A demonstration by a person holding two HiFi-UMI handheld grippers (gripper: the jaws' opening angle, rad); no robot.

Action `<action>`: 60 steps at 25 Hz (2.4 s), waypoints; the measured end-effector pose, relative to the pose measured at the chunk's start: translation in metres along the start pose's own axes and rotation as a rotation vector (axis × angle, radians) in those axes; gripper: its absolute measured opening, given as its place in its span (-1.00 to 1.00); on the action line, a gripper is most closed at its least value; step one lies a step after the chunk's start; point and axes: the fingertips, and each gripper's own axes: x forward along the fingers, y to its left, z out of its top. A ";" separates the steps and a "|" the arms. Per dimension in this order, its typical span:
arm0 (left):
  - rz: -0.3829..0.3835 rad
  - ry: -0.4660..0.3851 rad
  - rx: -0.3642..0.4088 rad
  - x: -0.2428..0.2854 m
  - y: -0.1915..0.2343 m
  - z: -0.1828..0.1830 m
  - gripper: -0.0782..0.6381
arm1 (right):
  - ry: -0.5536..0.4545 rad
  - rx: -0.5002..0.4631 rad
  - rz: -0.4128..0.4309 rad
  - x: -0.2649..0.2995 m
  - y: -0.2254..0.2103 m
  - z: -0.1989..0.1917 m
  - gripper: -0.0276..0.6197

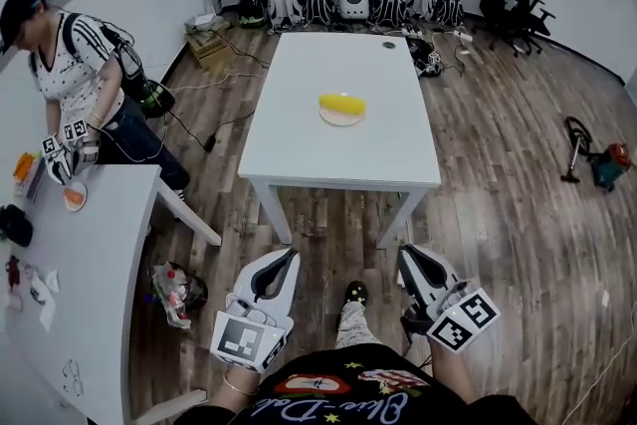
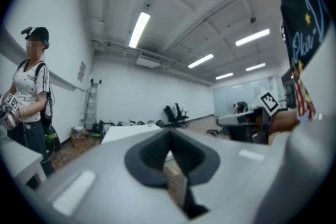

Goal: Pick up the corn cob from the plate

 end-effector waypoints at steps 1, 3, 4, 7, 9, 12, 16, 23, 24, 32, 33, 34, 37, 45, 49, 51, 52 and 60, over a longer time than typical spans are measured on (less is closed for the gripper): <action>0.007 0.001 0.007 0.022 0.012 0.004 -0.77 | -0.005 -0.013 0.021 0.019 -0.014 0.010 -0.87; 0.029 0.004 0.019 0.065 0.033 0.010 -0.77 | 0.003 -0.026 0.060 0.050 -0.044 0.026 -0.87; 0.043 0.003 0.022 0.086 0.041 0.013 -0.77 | 0.011 -0.025 0.079 0.062 -0.060 0.033 -0.87; 0.062 -0.031 0.005 0.152 0.058 0.026 -0.77 | 0.029 -0.036 0.122 0.096 -0.110 0.056 -0.87; 0.053 -0.055 -0.021 0.190 0.064 0.031 -0.77 | 0.042 -0.057 0.144 0.118 -0.137 0.066 -0.87; 0.064 -0.032 -0.024 0.229 0.073 0.026 -0.77 | 0.080 -0.107 0.175 0.154 -0.169 0.069 -0.87; 0.085 0.013 -0.064 0.257 0.097 0.007 -0.77 | 0.156 -0.174 0.164 0.203 -0.207 0.053 -0.87; 0.075 0.002 -0.062 0.313 0.150 0.002 -0.77 | 0.395 -0.245 0.163 0.298 -0.276 0.018 -0.60; 0.084 0.001 -0.061 0.318 0.157 0.002 -0.77 | 0.420 -0.238 0.161 0.309 -0.284 0.013 -0.55; 0.130 0.019 -0.059 0.352 0.222 -0.001 -0.77 | 0.790 -0.418 0.180 0.420 -0.335 -0.059 -0.26; 0.139 0.023 -0.064 0.351 0.230 -0.002 -0.77 | 0.830 -0.449 0.186 0.432 -0.339 -0.066 -0.26; 0.151 0.027 -0.069 0.349 0.239 -0.003 -0.77 | 0.863 -0.474 0.194 0.443 -0.341 -0.072 -0.26; 0.203 0.031 -0.097 0.343 0.264 -0.010 -0.77 | 0.952 -0.559 0.216 0.464 -0.345 -0.090 -0.25; 0.233 0.035 -0.177 0.346 0.288 -0.030 -0.77 | 1.122 -0.568 0.273 0.489 -0.357 -0.123 -0.23; 0.248 0.031 -0.224 0.342 0.300 -0.038 -0.77 | 1.242 -0.566 0.295 0.491 -0.362 -0.135 -0.21; 0.261 0.034 -0.263 0.342 0.308 -0.041 -0.77 | 1.299 -0.605 0.313 0.493 -0.361 -0.137 -0.20; 0.263 0.036 -0.273 0.341 0.310 -0.043 -0.77 | 1.322 -0.596 0.322 0.492 -0.358 -0.139 -0.19; 0.235 0.032 -0.271 0.345 0.311 -0.038 -0.77 | 1.256 -0.492 0.310 0.493 -0.359 -0.138 -0.19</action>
